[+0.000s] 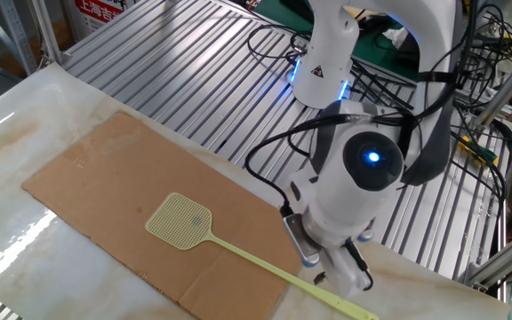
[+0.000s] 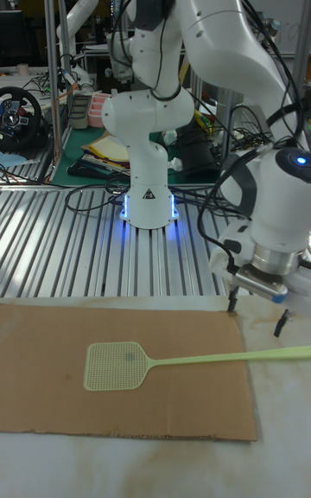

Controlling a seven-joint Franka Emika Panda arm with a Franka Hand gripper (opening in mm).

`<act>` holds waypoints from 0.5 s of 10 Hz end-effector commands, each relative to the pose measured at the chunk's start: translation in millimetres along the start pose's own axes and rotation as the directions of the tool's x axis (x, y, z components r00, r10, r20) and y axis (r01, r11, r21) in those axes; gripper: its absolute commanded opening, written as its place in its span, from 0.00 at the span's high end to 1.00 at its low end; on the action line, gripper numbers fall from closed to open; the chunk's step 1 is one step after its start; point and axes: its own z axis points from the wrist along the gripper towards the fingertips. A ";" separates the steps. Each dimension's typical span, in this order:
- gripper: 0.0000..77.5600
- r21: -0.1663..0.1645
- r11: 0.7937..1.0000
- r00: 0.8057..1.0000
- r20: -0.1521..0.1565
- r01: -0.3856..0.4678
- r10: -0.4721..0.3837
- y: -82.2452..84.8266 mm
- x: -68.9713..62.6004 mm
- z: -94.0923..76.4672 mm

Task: Swat with a flyswatter

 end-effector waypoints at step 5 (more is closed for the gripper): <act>0.00 0.015 0.989 0.989 0.006 0.148 -0.148 -17.4 -21.2 -8.5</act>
